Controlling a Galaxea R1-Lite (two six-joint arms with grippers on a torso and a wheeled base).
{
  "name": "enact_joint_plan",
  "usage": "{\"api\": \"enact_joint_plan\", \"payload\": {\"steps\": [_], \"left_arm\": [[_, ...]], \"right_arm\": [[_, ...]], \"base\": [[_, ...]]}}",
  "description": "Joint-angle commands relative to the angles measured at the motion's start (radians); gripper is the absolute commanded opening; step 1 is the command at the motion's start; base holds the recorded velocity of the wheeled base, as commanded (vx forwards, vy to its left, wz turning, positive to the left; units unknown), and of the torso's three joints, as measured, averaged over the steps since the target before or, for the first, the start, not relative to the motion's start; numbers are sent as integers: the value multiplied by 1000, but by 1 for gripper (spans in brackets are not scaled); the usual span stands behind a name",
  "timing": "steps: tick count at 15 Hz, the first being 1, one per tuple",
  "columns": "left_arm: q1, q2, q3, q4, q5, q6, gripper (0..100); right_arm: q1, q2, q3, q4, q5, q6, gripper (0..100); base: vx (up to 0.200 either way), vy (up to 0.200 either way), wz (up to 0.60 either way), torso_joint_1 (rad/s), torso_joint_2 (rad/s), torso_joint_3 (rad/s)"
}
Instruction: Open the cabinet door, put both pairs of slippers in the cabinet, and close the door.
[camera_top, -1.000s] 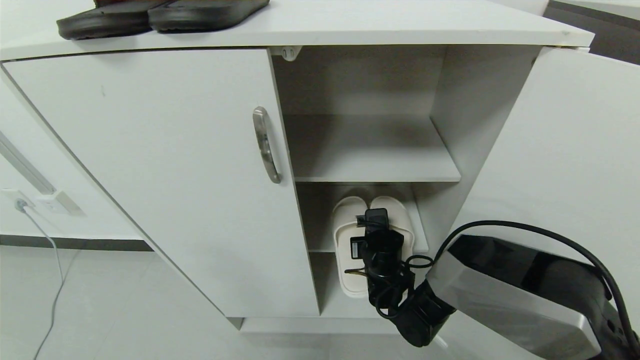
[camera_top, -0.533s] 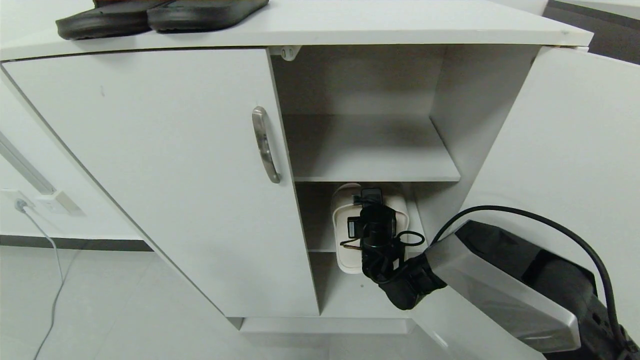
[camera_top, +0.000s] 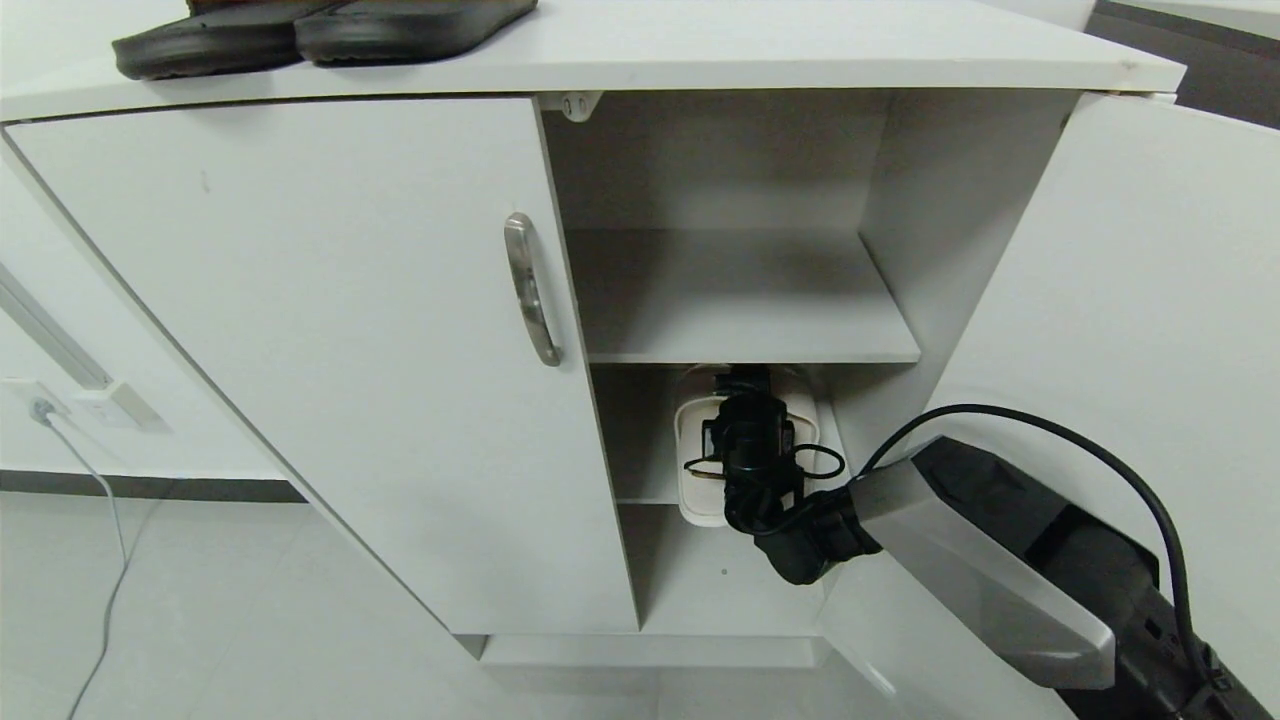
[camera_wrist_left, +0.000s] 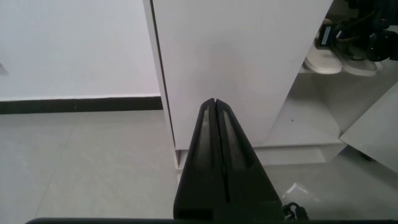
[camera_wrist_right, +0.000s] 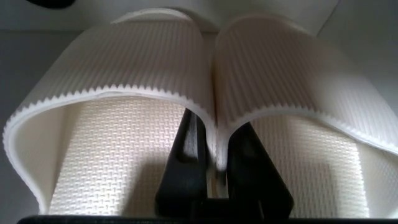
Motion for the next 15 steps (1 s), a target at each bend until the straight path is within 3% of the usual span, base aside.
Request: {"api": "enact_joint_plan", "payload": {"steps": [1, 7, 8, 11, 15], "left_arm": [[0, 1, 0, 0, 0, -1, 0], [0, 1, 0, 0, 0, -2, 0], [0, 1, 0, 0, 0, -2, 0], [0, 1, 0, 0, 0, -4, 0], [0, 1, 0, 0, 0, -5, 0]], "right_arm": [[-3, 8, -5, -1, 0, 0, 0], [-16, 28, -28, -3, 0, 1, 0], [-16, 28, -28, -3, 0, 1, 100], [-14, 25, -11, -4, -2, 1, 100], [7, -53, 147, -50, -3, 11, 100]], "base": [[0, 0, 0, 0, 0, 0], [0, 0, 0, 0, 0, 0], [0, 0, 0, 0, 0, 0], [0, 0, 0, 0, 0, 0], [0, 0, 0, 0, 0, 0]]}}
